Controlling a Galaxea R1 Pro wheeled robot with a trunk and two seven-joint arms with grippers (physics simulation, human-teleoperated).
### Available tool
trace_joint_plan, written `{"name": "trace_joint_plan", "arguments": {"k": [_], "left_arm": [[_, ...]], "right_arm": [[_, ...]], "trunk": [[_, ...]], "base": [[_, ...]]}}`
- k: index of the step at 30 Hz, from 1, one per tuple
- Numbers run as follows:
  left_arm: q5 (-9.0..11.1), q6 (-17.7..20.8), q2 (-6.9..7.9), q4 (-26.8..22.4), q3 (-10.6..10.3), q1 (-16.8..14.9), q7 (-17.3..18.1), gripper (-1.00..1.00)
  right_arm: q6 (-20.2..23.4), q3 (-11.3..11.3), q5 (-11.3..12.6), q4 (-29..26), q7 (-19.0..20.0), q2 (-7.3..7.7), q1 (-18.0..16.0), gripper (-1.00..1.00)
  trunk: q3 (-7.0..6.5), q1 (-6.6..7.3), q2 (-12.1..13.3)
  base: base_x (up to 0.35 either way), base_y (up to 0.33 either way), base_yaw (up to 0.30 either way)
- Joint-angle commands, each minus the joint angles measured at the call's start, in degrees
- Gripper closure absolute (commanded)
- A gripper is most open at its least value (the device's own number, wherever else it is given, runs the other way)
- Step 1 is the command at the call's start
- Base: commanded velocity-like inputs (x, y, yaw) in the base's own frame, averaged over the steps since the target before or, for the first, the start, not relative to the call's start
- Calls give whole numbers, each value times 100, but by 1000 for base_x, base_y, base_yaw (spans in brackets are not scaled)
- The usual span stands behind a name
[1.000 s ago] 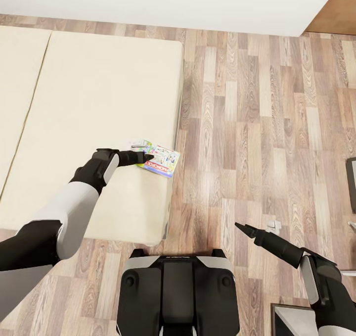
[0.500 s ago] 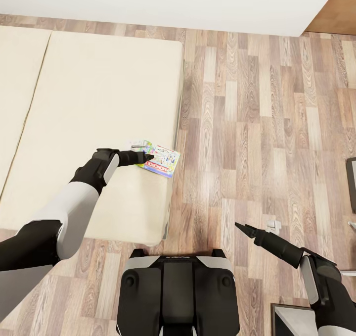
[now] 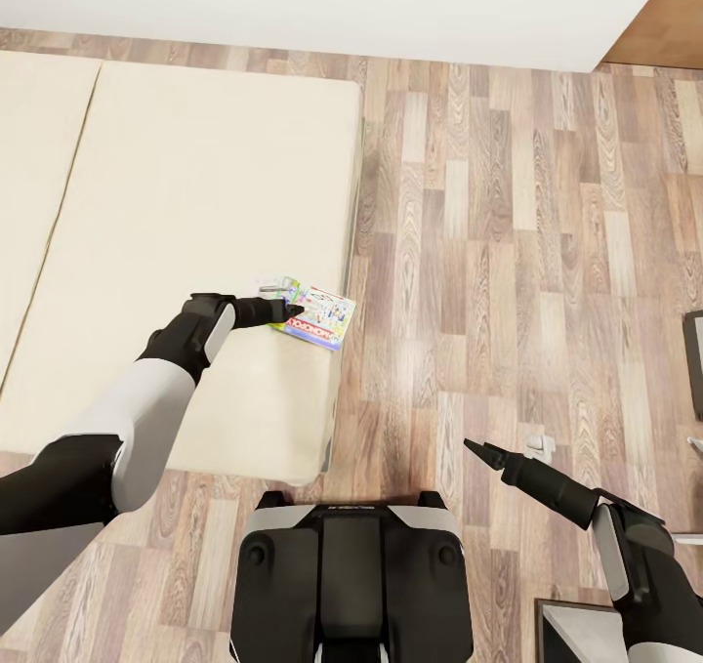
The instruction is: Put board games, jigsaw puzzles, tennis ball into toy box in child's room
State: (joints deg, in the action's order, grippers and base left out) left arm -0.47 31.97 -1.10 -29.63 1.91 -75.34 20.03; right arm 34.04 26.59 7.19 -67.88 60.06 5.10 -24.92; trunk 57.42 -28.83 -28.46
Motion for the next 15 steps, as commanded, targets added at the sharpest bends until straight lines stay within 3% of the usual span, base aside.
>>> {"name": "trace_joint_plan", "arguments": {"k": [1,15], "left_arm": [[-6,37,-7,-7,20,-1,19,-100],[2,43,-8,-5,20,-2,27,-100]], "right_arm": [[41,4,28,1,10,3,-3,-100],[41,1,28,20,1,0,0,-100]], "trunk": [[5,-3,-7],[5,-3,-7]], "base": [[0,0,0],[0,0,0]]}}
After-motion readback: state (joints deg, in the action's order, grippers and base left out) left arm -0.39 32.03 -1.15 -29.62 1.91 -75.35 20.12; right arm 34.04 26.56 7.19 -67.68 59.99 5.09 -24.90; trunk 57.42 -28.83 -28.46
